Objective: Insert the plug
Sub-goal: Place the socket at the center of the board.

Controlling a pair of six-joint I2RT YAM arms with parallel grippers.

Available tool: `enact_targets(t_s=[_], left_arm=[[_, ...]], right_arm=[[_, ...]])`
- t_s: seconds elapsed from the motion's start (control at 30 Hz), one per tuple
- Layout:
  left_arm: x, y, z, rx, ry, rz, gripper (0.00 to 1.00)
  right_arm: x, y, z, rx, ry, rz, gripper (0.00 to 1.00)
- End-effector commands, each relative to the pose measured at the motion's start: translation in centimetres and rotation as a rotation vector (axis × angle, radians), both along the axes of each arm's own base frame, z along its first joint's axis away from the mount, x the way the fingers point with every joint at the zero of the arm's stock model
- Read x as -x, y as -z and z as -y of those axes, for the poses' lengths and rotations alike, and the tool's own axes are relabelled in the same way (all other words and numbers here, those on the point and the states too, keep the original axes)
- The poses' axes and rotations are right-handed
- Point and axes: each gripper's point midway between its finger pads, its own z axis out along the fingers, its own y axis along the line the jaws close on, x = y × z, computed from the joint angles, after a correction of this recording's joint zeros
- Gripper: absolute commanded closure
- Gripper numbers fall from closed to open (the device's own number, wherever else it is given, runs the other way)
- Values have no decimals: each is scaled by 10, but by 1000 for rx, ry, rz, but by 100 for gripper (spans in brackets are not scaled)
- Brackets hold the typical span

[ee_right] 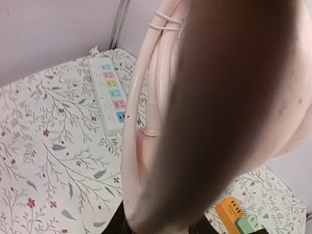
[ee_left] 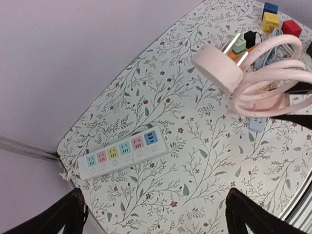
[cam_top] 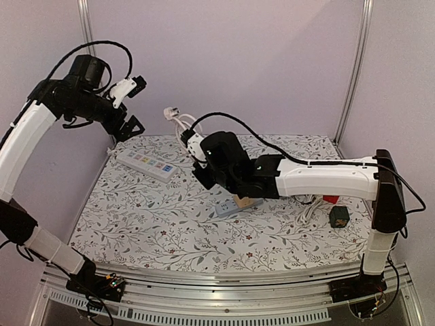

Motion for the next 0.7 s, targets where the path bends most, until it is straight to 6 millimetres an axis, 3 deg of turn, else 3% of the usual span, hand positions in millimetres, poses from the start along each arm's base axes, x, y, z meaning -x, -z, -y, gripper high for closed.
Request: enact_targets(t_s=[0.0, 0.13, 0.2, 0.3, 0.5, 0.57, 0.67], left_arm=[[24, 19, -76, -170, -93, -34, 0], [28, 27, -123, -197, -228, -34, 1], [28, 37, -133, -218, -257, -46, 1], [27, 50, -136, -229, -260, -68, 1], [25, 58, -127, -195, -233, -89, 1], [23, 59, -123, -177, -219, -92, 1], [22, 59, -117, -152, -198, -98, 0]], right_arm=[[15, 29, 15, 474, -34, 137, 100], [39, 78, -7, 752, -70, 239, 100], [48, 102, -19, 858, -75, 279, 100], [64, 138, -37, 954, -146, 285, 100], [87, 177, -41, 982, -220, 209, 98], [103, 193, -42, 981, -278, 156, 81], [128, 208, -42, 956, -376, 44, 36]])
